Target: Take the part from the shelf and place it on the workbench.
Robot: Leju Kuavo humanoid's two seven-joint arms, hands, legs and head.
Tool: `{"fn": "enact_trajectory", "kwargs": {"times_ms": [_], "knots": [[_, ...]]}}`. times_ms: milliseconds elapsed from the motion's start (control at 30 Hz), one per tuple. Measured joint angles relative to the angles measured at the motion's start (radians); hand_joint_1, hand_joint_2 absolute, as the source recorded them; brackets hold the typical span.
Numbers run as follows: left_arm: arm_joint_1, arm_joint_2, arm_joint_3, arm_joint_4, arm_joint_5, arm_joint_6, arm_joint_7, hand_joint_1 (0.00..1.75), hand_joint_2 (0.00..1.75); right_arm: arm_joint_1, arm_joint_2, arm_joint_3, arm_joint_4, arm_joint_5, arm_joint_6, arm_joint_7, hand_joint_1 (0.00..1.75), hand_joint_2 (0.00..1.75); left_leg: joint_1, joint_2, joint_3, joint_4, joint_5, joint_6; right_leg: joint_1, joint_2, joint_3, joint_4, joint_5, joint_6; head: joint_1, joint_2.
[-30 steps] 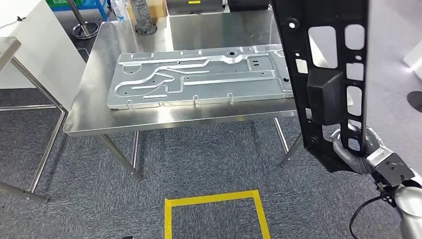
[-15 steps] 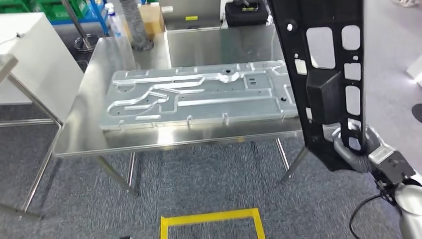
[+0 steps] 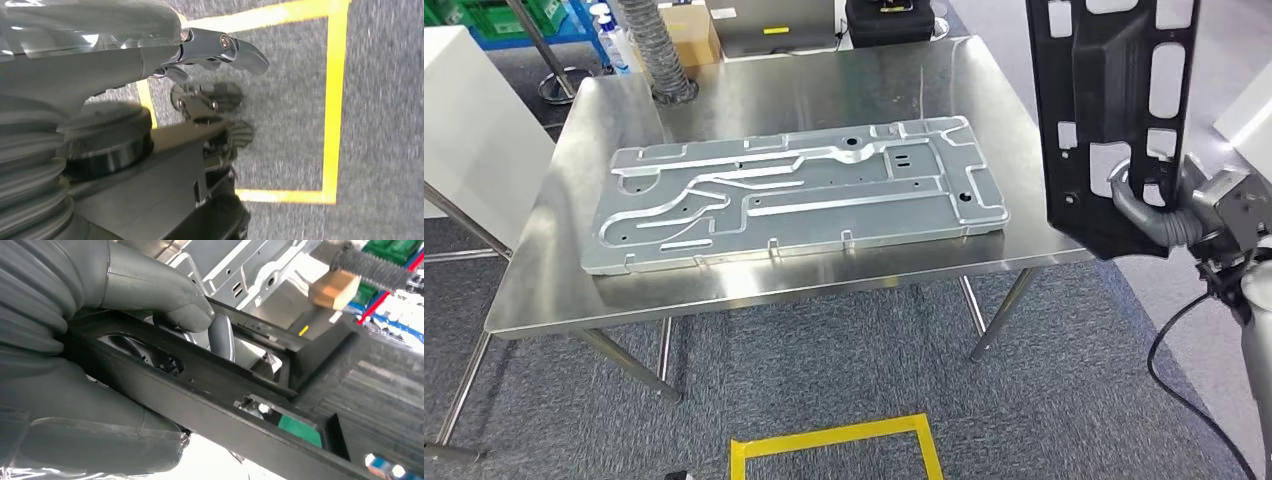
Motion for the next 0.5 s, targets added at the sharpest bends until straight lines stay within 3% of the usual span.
{"fn": "enact_trajectory", "kwargs": {"times_ms": [100, 200, 233, 267, 300, 367, 433, 500], "knots": [[-0.003, -0.004, -0.001, 0.000, -0.001, -0.002, 0.000, 0.00, 1.75, -0.075, -0.030, 0.039, 0.049, -0.002, 0.000, 0.003, 1.68, 1.75, 0.011, -0.004, 0.028, -0.055, 0.034, -0.004, 0.001, -0.005, -0.009, 0.023, -0.015, 0.011, 0.000, 0.000], [-0.005, -0.008, -0.001, 0.000, -0.001, -0.004, 0.000, 0.00, 1.75, -0.126, -0.043, 0.071, 0.093, -0.007, 0.001, 0.003, 1.68, 1.75, 0.021, -0.005, 0.040, -0.071, 0.042, -0.012, -0.003, -0.002, -0.094, 0.187, -0.089, 0.027, 0.000, 0.000], [-0.004, -0.010, -0.001, 0.000, -0.001, -0.004, 0.001, 0.00, 1.75, -0.134, -0.044, 0.081, 0.105, -0.008, 0.001, 0.004, 1.68, 1.75, 0.024, -0.005, 0.041, -0.066, 0.038, -0.017, -0.007, -0.002, -0.119, 0.230, -0.097, 0.033, 0.000, 0.000], [-0.004, -0.011, -0.001, 0.000, 0.000, -0.003, 0.001, 0.00, 1.75, -0.141, -0.045, 0.091, 0.117, -0.008, 0.001, 0.004, 1.68, 1.75, 0.029, -0.005, 0.042, -0.059, 0.031, -0.022, -0.011, -0.003, -0.129, 0.238, -0.087, 0.040, 0.000, 0.000], [-0.003, -0.011, 0.000, 0.000, 0.001, -0.003, 0.001, 0.00, 1.75, -0.148, -0.045, 0.100, 0.127, -0.008, 0.001, 0.005, 1.68, 1.75, 0.034, -0.006, 0.042, -0.047, 0.021, -0.027, -0.016, -0.004, -0.120, 0.209, -0.058, 0.049, 0.000, 0.000], [-0.004, -0.011, 0.000, 0.000, 0.003, -0.002, 0.000, 0.00, 1.75, -0.167, -0.045, 0.116, 0.147, -0.008, 0.000, 0.006, 1.68, 1.75, 0.040, -0.007, 0.036, -0.015, -0.008, -0.041, -0.026, -0.007, -0.074, 0.097, 0.005, 0.066, 0.000, 0.000], [-0.004, -0.010, 0.000, 0.000, 0.004, -0.001, -0.002, 0.00, 1.75, -0.185, -0.048, 0.135, 0.164, -0.007, -0.003, 0.005, 1.68, 1.75, 0.040, -0.008, 0.025, 0.020, -0.035, -0.055, -0.027, -0.008, -0.048, 0.037, 0.016, 0.055, -0.001, 0.000], [-0.003, -0.009, 0.000, 0.000, 0.004, 0.000, -0.004, 0.00, 1.75, -0.195, -0.053, 0.153, 0.176, 0.006, -0.012, 0.002, 1.68, 1.75, 0.038, -0.008, 0.018, 0.034, -0.048, -0.064, -0.022, -0.007, -0.051, 0.042, 0.000, 0.028, -0.002, 0.000]]}}
